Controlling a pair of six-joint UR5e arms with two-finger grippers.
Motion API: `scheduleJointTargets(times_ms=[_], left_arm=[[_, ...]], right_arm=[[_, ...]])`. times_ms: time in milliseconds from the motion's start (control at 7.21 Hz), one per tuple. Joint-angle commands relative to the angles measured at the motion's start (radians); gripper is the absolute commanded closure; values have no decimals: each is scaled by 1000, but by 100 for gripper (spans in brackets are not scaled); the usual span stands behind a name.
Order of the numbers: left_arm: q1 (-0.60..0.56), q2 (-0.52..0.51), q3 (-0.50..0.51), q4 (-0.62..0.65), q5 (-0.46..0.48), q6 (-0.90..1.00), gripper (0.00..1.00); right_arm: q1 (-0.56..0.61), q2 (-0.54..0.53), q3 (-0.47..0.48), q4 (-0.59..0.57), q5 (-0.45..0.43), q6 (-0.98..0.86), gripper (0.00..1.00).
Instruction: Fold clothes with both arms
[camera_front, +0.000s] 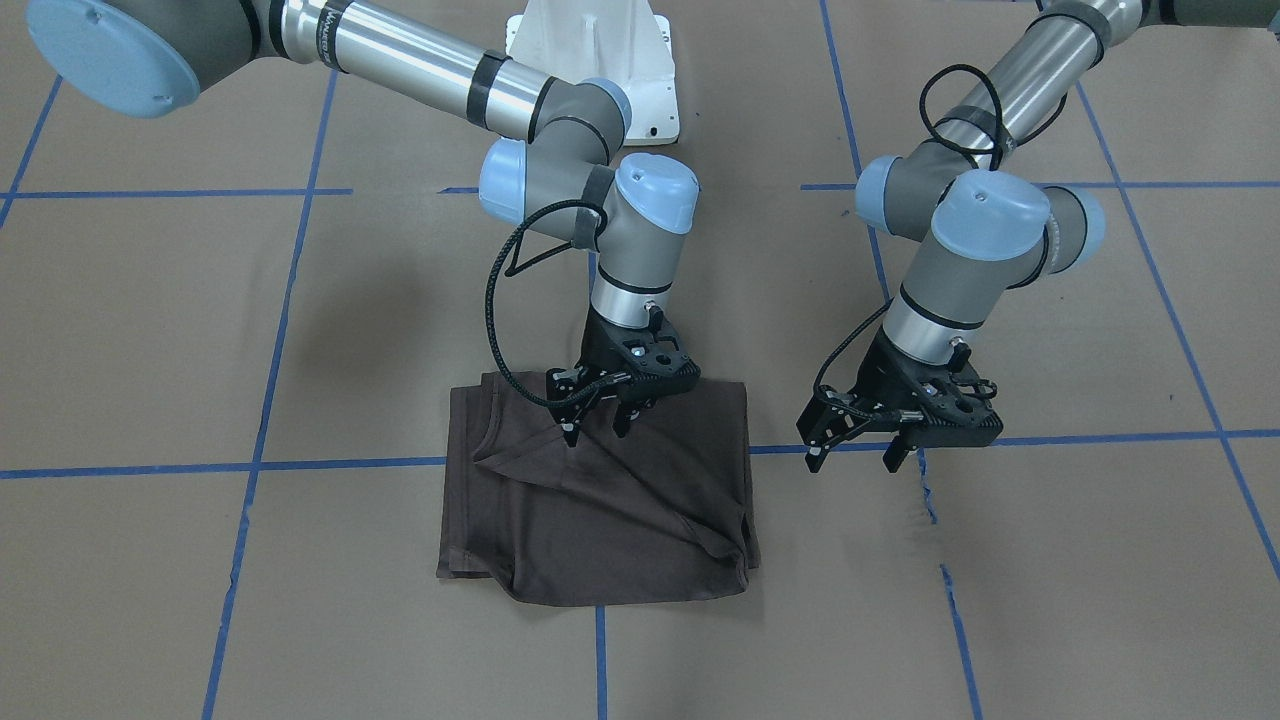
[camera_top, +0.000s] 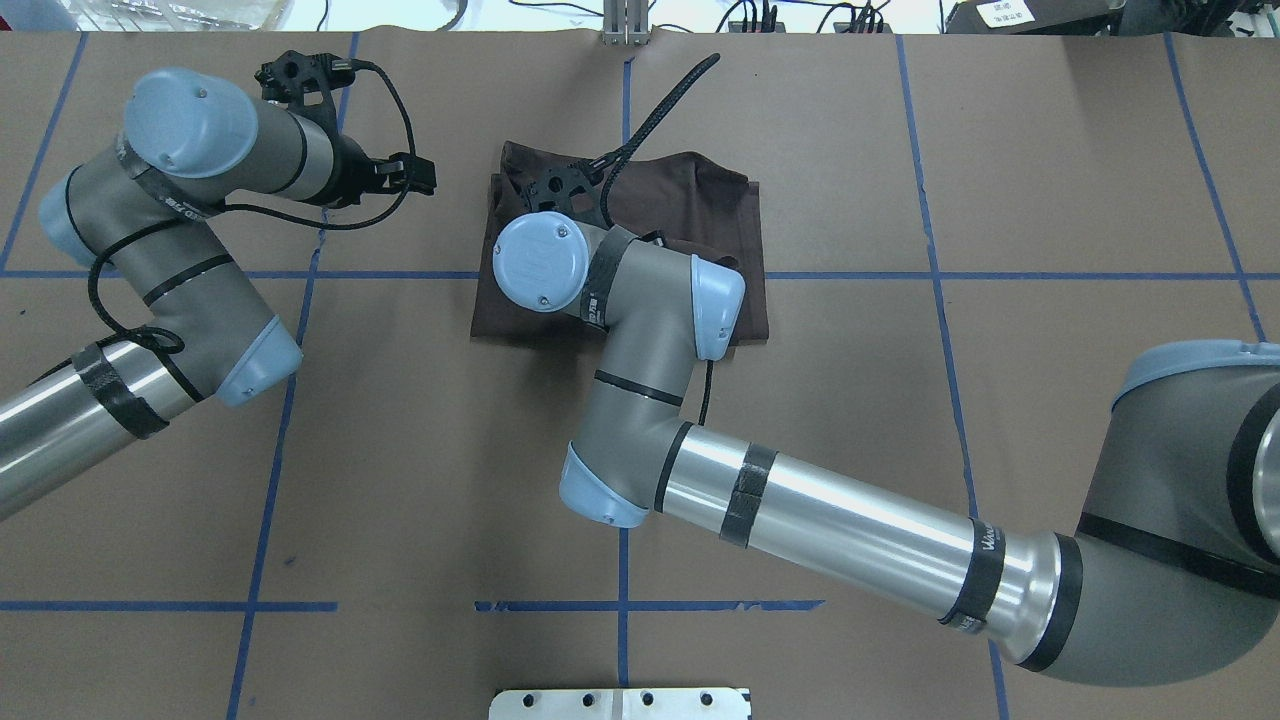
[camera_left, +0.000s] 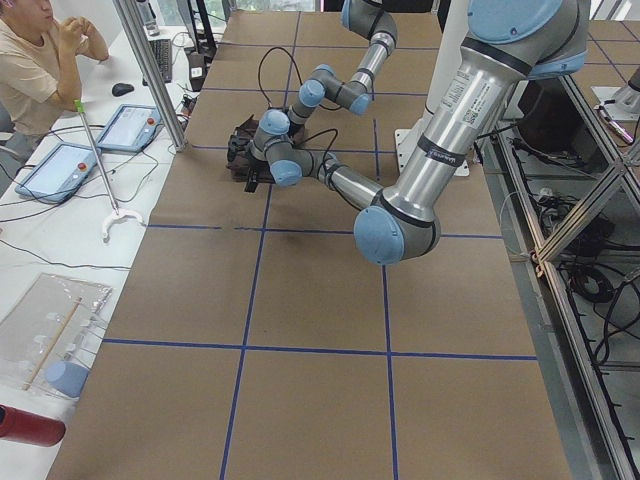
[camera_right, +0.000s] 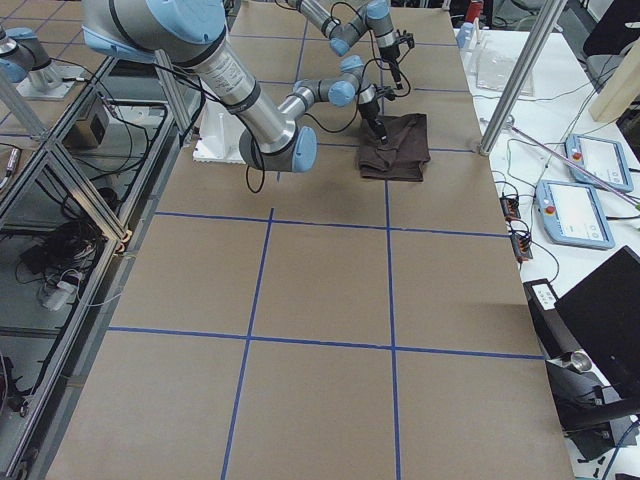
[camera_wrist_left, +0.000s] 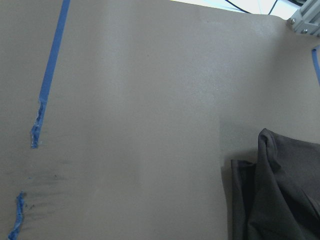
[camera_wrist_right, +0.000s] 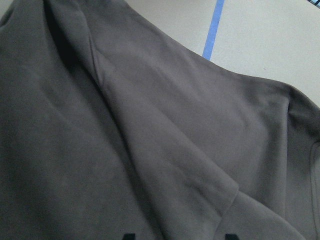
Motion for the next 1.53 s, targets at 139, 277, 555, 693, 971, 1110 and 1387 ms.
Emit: scheduleJointTargets(times_ms=[139, 277, 555, 693, 971, 1110, 1387], left_arm=[[-1, 1, 0, 0, 0, 0, 0], [-1, 1, 0, 0, 0, 0, 0], [-1, 1, 0, 0, 0, 0, 0], [-1, 1, 0, 0, 0, 0, 0], [-1, 1, 1, 0, 0, 0, 0], [-1, 1, 1, 0, 0, 0, 0], [-1, 1, 1, 0, 0, 0, 0]], right_arm=[[0, -12, -2, -1, -35, -50, 48], [0, -17, -2, 1, -35, -56, 48], [0, -23, -2, 1, -34, -57, 48], [0, -23, -2, 2, -33, -56, 48], [0, -23, -2, 2, -33, -54, 56], [0, -26, -2, 4, -33, -50, 82], [0, -35, -2, 6, -33, -40, 97]])
